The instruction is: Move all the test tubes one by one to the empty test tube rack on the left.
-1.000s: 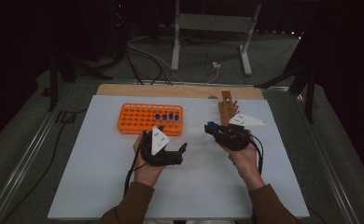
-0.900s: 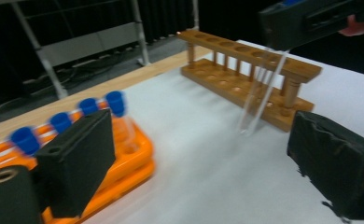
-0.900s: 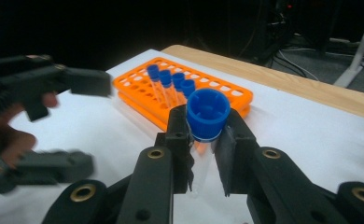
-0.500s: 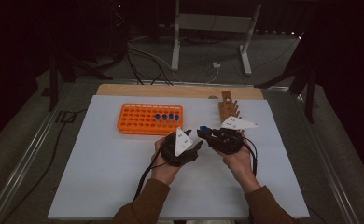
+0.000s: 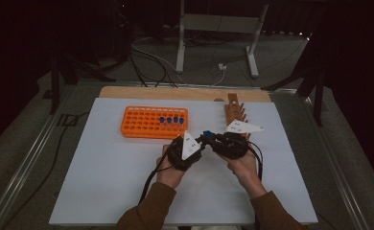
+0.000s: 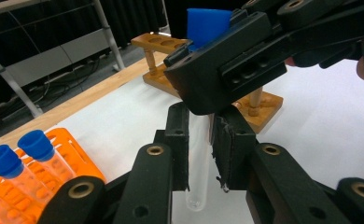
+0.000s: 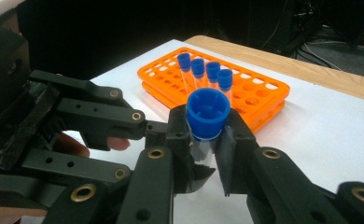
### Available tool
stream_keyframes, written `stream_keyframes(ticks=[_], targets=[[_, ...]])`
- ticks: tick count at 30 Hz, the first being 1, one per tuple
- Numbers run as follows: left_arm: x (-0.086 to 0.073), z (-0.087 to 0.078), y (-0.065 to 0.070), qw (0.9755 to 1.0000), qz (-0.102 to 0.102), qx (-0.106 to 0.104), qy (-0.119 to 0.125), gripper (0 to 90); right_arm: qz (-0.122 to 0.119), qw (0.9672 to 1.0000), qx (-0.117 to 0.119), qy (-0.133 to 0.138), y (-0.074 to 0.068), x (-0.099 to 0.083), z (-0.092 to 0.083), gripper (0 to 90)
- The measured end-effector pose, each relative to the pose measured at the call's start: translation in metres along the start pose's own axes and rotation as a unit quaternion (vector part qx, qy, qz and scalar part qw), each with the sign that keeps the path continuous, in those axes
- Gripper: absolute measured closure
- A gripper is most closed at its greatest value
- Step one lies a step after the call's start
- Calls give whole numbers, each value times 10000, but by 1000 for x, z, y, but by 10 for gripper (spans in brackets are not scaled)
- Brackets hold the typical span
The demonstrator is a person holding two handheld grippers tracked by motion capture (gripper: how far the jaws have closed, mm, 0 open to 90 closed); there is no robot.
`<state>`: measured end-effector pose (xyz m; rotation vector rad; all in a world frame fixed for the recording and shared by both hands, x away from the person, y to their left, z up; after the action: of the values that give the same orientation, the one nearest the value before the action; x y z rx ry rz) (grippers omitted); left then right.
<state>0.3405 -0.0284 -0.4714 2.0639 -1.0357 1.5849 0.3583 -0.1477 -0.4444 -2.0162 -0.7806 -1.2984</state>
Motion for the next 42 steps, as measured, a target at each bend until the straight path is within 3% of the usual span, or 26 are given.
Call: stream_keyframes(ticks=[3,12,18,24,35,42], targets=[[0,0,0,10000,-13,0,29,783,46,10000,28,23,1,0,-1,726],[-1,-4,-16,9996,-245,147,53,783,204,9996,4,178,3,7,-10,363],[1,-12,-29,9987,-387,276,158,783,57,9997,-159,186,5,10,-17,153],[3,-18,-36,9980,-443,369,241,783,-63,9993,-361,58,11,9,-25,37],[3,-33,-54,9965,-568,512,342,781,-83,9980,-609,169,20,0,-41,0],[1,-44,-72,9941,-709,714,404,781,87,9979,-584,252,22,-1,-44,0]])
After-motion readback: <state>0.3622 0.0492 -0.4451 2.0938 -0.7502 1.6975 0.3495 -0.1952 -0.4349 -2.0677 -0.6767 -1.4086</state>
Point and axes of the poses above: each handheld gripper's, and its own axes: z roughly forward along the jaws, x roughly out of its top, y roughly to its right, the point moved 5 cm from there along z, roughly forward along the jaws, and after that the axes turned 4 degrees about y, right-handed, at the moved point
